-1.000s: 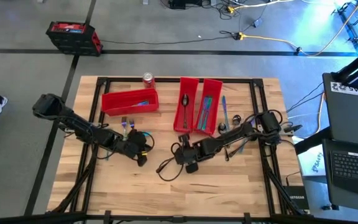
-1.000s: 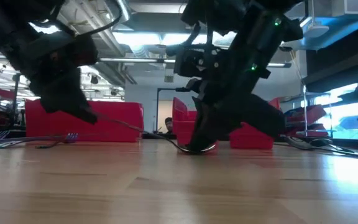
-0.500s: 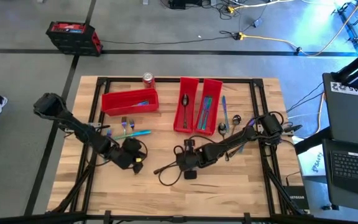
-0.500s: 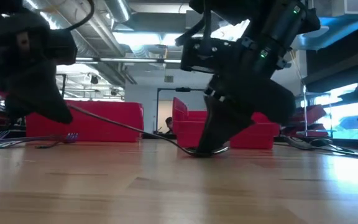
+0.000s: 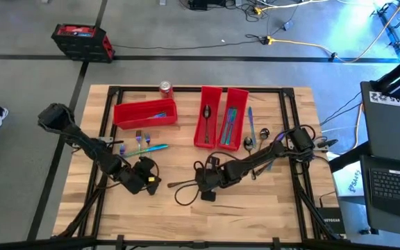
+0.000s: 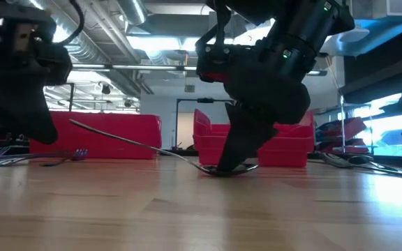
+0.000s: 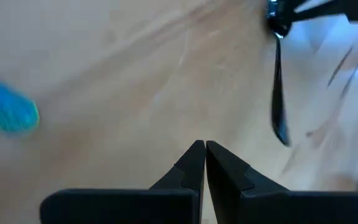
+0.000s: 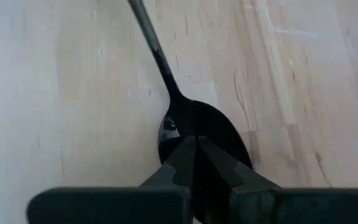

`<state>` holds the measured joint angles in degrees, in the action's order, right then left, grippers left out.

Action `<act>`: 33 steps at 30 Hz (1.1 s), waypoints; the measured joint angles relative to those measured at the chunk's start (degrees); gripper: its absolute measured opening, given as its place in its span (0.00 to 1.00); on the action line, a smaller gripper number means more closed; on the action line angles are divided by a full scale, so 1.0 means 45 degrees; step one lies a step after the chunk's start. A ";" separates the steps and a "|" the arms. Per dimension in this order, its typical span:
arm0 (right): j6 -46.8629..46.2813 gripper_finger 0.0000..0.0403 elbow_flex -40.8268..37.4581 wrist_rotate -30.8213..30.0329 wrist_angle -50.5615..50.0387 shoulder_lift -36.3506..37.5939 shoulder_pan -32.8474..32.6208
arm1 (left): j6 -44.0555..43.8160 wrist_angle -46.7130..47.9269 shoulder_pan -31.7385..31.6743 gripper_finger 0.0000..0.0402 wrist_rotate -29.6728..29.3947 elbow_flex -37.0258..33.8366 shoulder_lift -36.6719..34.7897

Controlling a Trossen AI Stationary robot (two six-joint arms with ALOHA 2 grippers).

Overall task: Sort silverware
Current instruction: Put the black spoon into the middle red bin

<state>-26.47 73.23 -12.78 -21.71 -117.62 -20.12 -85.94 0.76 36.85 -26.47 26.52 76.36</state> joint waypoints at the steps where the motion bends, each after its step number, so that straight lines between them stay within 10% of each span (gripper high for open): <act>1: -0.0086 0.00 0.0009 0.0029 -0.0052 0.0000 0.0000 | -0.0421 -0.0222 0.0088 0.00 0.0094 -0.0004 0.0000; 23: -0.1721 0.00 0.0005 -0.0499 -0.0175 0.0010 -0.0039 | -0.3543 -0.1060 0.0397 0.77 -0.0496 -0.0004 -0.0005; 33: -0.1449 0.00 -0.0014 -0.1604 -0.0243 0.0000 -0.0034 | -0.4715 -0.1818 0.0314 0.86 -0.0716 -0.0004 0.0919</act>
<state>-32.99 73.17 -20.00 -22.81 -117.62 -20.27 -107.16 -7.42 38.26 -29.69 26.50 80.49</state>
